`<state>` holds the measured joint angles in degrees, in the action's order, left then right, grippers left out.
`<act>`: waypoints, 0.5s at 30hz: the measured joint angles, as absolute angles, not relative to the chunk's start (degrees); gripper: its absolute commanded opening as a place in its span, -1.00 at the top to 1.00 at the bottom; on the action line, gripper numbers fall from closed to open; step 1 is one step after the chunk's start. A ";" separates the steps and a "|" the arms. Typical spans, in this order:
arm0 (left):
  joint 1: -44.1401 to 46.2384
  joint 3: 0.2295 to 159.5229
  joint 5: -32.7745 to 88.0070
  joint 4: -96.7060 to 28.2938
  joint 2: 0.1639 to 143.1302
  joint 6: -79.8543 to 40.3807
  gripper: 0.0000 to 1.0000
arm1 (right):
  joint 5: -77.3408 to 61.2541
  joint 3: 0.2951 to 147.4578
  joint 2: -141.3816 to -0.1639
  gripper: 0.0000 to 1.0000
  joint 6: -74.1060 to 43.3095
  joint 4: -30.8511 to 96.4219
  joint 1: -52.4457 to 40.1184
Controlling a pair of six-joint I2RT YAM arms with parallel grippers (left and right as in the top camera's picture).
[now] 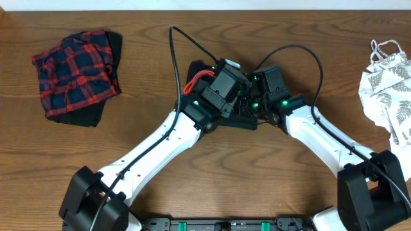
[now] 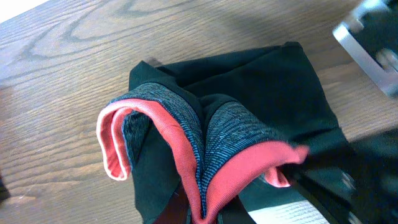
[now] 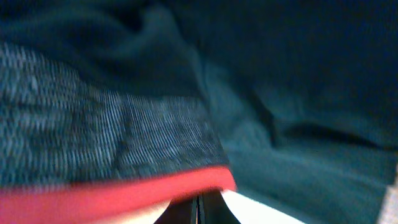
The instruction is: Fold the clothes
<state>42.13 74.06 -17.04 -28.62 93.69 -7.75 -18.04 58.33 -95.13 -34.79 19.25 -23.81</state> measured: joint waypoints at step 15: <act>42.59 74.06 -14.83 -31.70 93.69 -9.04 0.88 | -3.20 58.33 -96.68 0.97 -35.57 6.90 -23.77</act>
<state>42.59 74.06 -14.83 -31.70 93.69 -9.04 -3.20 58.33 -96.68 -35.57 6.90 -23.77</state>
